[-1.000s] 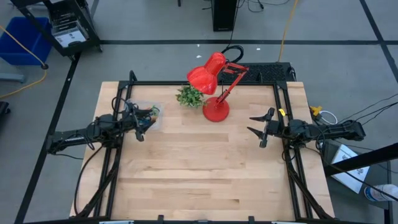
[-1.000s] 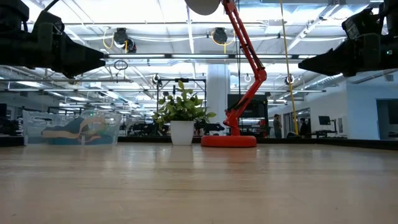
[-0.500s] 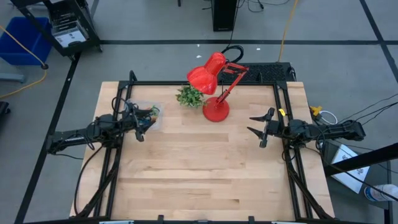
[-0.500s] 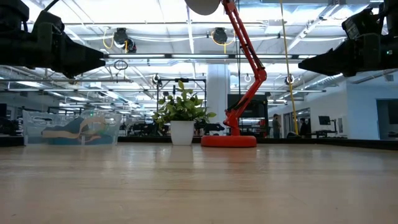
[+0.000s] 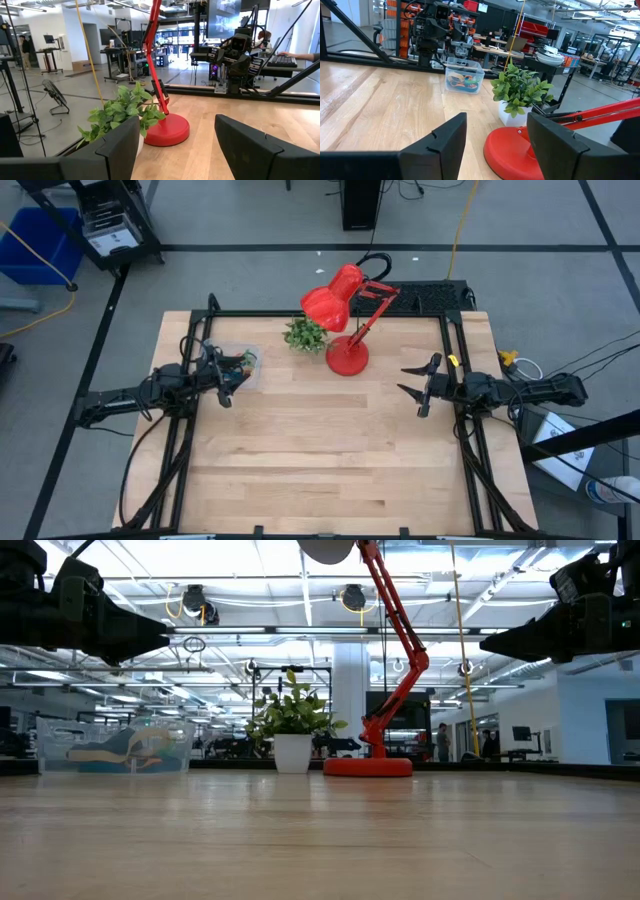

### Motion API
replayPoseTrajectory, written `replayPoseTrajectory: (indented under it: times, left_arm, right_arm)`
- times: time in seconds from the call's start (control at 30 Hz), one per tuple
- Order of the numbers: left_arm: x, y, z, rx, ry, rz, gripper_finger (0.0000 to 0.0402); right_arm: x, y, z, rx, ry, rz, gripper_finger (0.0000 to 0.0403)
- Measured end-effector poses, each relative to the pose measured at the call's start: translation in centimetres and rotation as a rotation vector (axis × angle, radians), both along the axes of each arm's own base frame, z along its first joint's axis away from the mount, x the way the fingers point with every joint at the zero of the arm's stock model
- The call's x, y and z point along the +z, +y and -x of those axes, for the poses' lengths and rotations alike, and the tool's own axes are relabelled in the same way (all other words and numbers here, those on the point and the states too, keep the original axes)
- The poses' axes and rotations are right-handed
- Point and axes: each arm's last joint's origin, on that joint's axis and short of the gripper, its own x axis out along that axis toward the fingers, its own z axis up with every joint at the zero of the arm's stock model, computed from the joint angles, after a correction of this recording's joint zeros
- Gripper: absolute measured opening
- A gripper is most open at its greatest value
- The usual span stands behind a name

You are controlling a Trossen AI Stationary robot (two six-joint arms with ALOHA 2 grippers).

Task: Pick and place rubber bands into bin
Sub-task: Return to Home Position

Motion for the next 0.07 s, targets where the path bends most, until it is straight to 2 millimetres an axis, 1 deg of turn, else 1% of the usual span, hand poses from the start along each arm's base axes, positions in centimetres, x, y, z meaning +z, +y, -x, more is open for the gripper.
replayPoseTrajectory:
  times: [0.07]
  left_arm:
    - [0.0, 0.0, 0.0, 0.0, 0.0, 0.0, 0.0267]
  right_arm:
    - [0.0, 0.0, 0.0, 0.0, 0.0, 0.0, 0.0205]
